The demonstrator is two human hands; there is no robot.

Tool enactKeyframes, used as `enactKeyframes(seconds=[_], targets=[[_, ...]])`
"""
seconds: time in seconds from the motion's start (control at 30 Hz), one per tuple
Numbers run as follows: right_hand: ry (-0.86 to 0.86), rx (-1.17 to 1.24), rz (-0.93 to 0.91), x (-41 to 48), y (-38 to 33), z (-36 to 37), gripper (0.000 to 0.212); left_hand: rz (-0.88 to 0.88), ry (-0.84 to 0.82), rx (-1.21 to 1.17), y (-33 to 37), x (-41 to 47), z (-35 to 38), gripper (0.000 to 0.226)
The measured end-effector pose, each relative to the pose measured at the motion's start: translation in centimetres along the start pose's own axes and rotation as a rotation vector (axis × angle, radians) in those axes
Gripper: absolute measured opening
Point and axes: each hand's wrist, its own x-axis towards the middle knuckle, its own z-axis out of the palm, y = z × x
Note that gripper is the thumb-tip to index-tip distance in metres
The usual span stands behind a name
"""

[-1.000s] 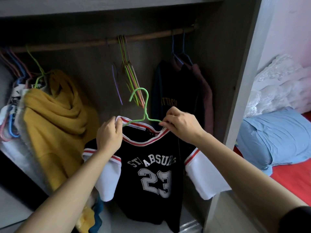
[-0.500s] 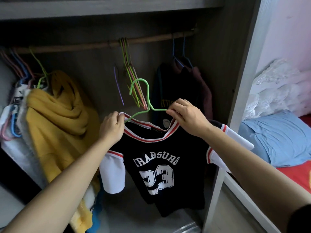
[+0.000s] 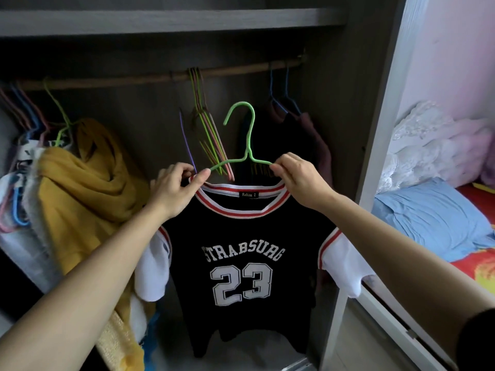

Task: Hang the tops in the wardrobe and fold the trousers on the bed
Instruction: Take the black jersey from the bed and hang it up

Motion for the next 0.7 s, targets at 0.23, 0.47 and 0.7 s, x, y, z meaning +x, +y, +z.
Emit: enactKeyframes(seconds=[0.23, 0.47, 0.7], targets=[[-0.021, -0.188, 0.072, 0.0, -1.3, -1.6, 0.024, 0.119, -0.191, -0.401, -0.2, -0.1, 0.2, 0.04], [0.16, -0.42, 0.16, -2.1, -2.7, -4.9, 0.034, 0.277, -0.207, -0.468, 2.9, 0.6, 2.7, 0.026], [0.308, -0.562, 0.319, -4.0, -3.4, -7.4, 0.051, 0.544, -0.134, -0.266, 6.0, 1.2, 4.8, 0.036]])
